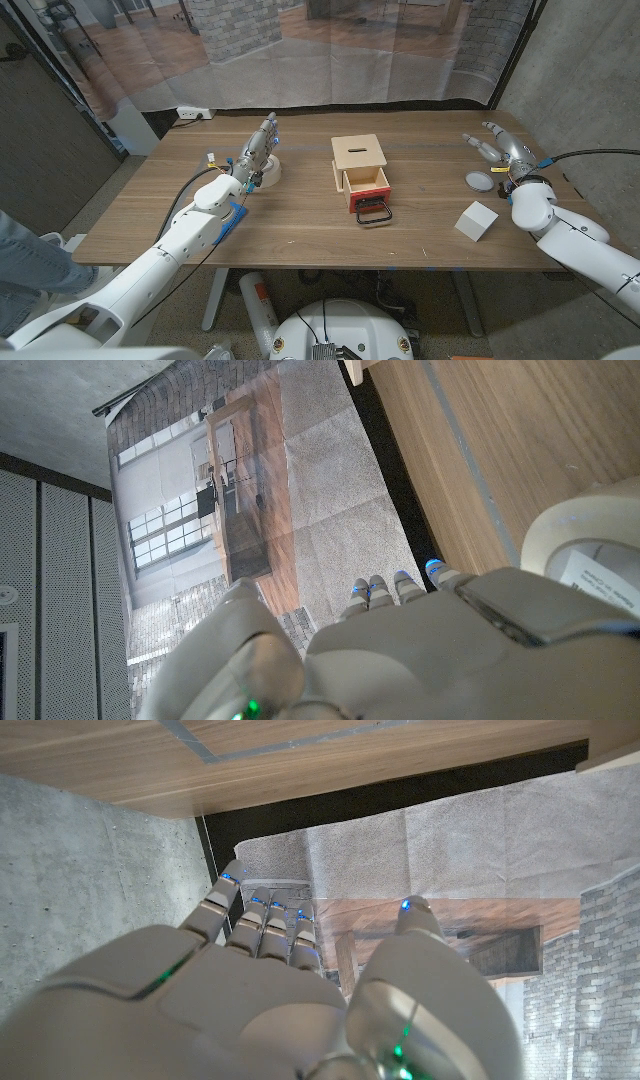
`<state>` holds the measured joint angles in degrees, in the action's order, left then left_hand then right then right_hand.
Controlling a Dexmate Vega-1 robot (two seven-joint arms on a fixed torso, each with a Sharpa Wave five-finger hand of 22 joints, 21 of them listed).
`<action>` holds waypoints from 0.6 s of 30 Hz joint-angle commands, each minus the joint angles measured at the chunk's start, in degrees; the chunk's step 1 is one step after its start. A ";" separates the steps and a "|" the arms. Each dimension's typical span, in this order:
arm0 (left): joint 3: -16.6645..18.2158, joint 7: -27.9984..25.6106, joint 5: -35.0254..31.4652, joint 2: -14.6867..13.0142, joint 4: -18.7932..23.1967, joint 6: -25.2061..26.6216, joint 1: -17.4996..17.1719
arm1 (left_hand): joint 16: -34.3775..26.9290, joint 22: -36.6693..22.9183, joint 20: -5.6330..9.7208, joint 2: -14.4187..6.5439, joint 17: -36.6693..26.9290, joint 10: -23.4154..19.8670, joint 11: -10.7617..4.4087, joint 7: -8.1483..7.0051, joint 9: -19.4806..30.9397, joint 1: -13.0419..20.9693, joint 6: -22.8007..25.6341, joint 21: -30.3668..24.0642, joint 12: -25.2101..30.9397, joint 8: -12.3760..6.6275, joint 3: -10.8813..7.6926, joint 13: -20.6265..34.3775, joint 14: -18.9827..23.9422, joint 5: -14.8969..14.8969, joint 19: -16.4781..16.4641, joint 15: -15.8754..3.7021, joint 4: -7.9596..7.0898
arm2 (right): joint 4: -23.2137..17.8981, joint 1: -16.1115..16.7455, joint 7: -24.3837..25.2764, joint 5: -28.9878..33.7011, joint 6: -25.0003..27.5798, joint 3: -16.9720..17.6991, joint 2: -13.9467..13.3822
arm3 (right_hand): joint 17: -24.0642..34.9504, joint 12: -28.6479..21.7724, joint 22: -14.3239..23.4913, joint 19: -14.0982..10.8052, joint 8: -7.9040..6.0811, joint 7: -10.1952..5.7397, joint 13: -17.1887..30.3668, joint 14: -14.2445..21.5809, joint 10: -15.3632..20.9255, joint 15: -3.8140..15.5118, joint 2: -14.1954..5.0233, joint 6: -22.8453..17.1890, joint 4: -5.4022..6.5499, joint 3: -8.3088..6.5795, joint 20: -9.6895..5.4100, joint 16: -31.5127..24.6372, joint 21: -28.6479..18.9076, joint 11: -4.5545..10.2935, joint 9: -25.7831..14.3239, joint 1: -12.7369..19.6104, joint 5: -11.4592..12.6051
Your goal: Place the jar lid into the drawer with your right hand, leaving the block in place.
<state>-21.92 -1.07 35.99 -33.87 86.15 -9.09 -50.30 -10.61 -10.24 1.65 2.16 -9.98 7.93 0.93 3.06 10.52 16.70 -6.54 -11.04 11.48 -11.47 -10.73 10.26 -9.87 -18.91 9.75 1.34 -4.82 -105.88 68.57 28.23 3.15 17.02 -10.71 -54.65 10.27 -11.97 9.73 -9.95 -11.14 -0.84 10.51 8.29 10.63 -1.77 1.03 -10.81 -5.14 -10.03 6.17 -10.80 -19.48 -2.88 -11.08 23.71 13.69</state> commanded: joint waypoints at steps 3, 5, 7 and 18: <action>-0.40 -0.23 -0.20 0.55 -0.23 0.16 0.29 | -0.11 -0.19 -0.36 0.00 -0.29 0.00 0.06 0.06 0.15 0.77 0.38 -0.42 0.29 -0.28 0.26 0.33 -1.95 0.24 6.55 0.09 -0.25 | -1.47 -0.98 -1.71 0.98 4.67 -1.57 -2.21 | 0.14 -0.03 0.18 0.74 -0.13 -1.45 0.33 -0.49 -0.16 -1.05 0.13 0.08 -0.46 -0.12 1.90 0.32 0.95 0.25 -0.19 0.35 0.04; -0.45 -0.36 -0.27 0.57 -0.17 0.21 0.21 | -0.11 -0.19 -0.43 -0.02 -0.29 -0.11 0.03 0.03 0.15 0.79 0.44 -0.42 0.32 -0.28 0.29 0.33 -1.94 0.25 6.54 0.11 -0.25 | -1.66 -1.10 -2.13 1.03 5.22 -1.82 -2.59 | 0.15 -0.06 0.18 1.25 -0.11 -1.74 0.36 -0.90 -0.21 -1.48 0.17 0.20 -0.47 -0.06 2.43 0.43 1.38 0.29 -0.20 0.30 0.00; -0.46 -0.45 -0.24 0.62 -0.12 0.23 0.10 | -0.12 -0.19 -0.45 -0.04 -0.29 -0.16 -0.04 0.02 0.15 0.80 0.46 -0.43 0.34 -0.27 0.31 0.33 -1.91 0.26 6.53 0.06 -0.25 | -1.91 -1.45 -2.43 1.44 6.31 -2.33 -2.95 | 0.18 -0.11 0.19 1.91 -0.14 -2.14 0.39 -1.23 -0.22 -1.71 0.18 0.19 -0.44 0.00 3.50 0.46 1.93 0.38 -0.21 0.21 -0.04; -0.24 -1.69 -0.62 0.19 1.55 0.59 -0.74 | -0.11 -0.19 -0.78 -0.13 -0.30 -0.15 -0.27 -0.08 0.15 0.86 0.72 -0.40 0.28 -0.28 0.45 0.33 -1.86 0.30 6.66 0.03 -0.25 | -3.83 -1.90 -4.54 1.49 11.03 -3.17 -5.20 | 0.25 -0.22 0.27 1.23 -0.29 -3.10 0.50 -2.12 -0.38 -1.94 0.62 -0.09 -0.45 0.41 5.96 0.45 2.57 1.19 -0.22 -0.17 -0.15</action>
<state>-22.24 -1.85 35.69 -33.42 86.47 -8.88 -50.41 -10.61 -10.24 1.42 2.16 -9.98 7.70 0.71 3.07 10.52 16.70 -5.91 -11.04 11.47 -11.47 -10.50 10.26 -9.87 -18.63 9.97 1.34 -5.05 -108.12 67.21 25.60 4.41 23.70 -12.96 -57.84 10.26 -11.97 9.72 -8.54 -11.14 -3.41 10.81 6.44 10.23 -3.59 1.06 -10.97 -5.40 -9.97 11.48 -10.37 -17.15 -2.25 -11.07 23.70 13.69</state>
